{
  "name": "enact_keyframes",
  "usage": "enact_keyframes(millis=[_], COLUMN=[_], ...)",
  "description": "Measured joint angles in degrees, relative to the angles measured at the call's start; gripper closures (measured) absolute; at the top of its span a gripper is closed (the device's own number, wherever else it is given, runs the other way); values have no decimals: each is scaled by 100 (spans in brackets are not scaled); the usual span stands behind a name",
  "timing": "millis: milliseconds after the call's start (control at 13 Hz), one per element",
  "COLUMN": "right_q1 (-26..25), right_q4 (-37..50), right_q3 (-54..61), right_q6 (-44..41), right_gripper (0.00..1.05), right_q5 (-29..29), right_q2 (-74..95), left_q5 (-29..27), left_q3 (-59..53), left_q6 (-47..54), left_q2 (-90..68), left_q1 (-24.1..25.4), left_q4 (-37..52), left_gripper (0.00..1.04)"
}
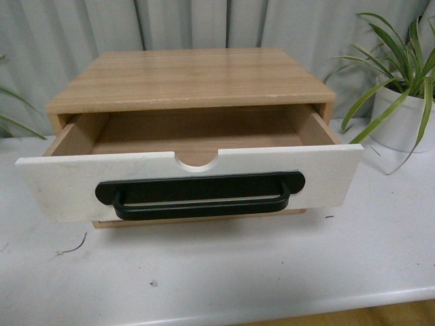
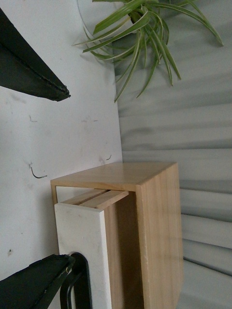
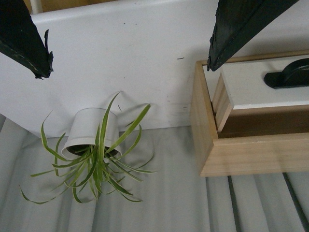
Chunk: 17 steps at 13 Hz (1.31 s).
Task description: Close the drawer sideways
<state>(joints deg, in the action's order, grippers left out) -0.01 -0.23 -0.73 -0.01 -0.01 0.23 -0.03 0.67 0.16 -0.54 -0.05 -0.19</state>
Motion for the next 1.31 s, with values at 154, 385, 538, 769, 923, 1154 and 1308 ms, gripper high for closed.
enact_keyframes(millis=[154, 385, 538, 769, 923, 1154, 1308], right_q1=[0, 0, 0, 0, 0, 0, 1482], right_q4=[0, 0, 0, 0, 0, 0, -614], right_q3=[0, 2, 2, 0, 0, 0, -1360], right_q6=[0, 0, 0, 0, 0, 0, 422], right_gripper=[7, 7, 7, 7, 7, 7, 7], right_q5=[0, 0, 0, 0, 0, 0, 175], right_q2=[0, 0, 0, 0, 0, 0, 3412], left_q5=[0, 0, 0, 0, -2, 0, 778], left_q3=[0, 2, 2, 0, 0, 0, 0], left_q6=[0, 0, 0, 0, -2, -2, 1681], left_q2=[0, 0, 0, 0, 0, 0, -1480], left_q1=[0, 0, 0, 0, 0, 0, -1847], left_q4=[-2, 0, 0, 0, 0, 0, 111], left_gripper=[7, 7, 7, 7, 7, 7, 7])
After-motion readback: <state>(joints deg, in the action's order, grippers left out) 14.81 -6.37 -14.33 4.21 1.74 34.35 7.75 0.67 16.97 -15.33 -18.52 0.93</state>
